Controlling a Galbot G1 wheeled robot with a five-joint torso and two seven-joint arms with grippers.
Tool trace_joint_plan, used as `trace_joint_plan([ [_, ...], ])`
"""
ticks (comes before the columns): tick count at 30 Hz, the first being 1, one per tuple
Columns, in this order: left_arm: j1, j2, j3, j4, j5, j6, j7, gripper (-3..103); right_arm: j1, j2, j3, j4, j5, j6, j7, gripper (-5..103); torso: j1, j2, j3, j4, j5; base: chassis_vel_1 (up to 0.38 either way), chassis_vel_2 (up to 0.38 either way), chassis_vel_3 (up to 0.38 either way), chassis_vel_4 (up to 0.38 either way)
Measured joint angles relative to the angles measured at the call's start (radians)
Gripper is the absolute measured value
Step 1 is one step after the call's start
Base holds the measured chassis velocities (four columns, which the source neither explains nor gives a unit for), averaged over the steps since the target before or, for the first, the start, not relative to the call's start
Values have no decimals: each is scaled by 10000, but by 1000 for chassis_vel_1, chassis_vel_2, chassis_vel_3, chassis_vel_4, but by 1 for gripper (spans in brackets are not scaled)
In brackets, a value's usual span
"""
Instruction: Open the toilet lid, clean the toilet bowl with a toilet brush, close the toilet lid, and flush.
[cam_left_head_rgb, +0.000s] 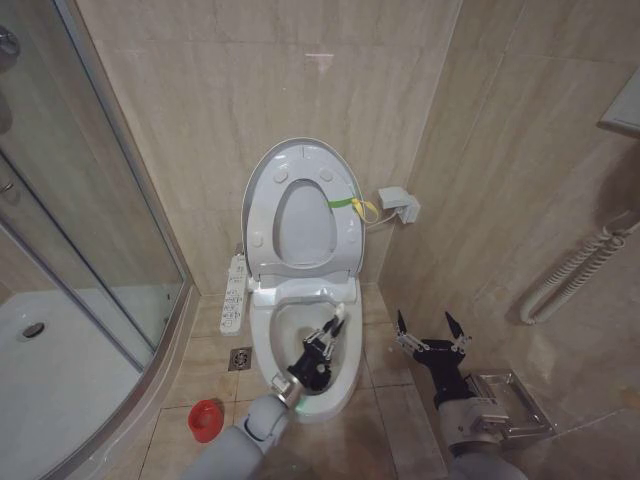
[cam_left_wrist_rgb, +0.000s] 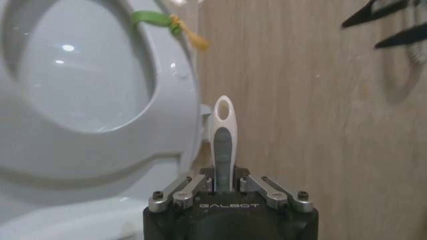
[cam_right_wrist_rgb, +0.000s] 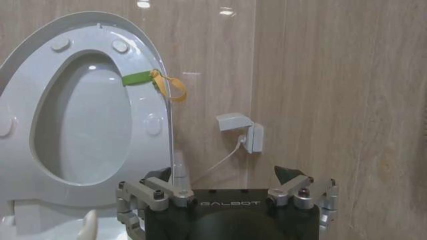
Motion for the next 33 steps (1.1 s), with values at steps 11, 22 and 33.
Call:
trace_joint_plan([
  [11, -861, -482, 116, 524, -90, -117, 74, 18, 0, 0, 0, -1, 0, 0, 1, 100, 1, -1, 2, -3, 1, 0, 0, 0, 0],
  [22, -501, -452, 680, -377, -227, 91, -31, 18, 0, 0, 0, 0, 0, 0, 0, 100, 1, -2, 1, 3, 3, 0, 0, 0, 0],
  [33, -552, -436, 183, 1223, -202, -516, 354, 18, 0, 0, 0, 0, 0, 0, 0, 100, 0, -1, -1, -4, -1, 0, 0, 0, 0],
])
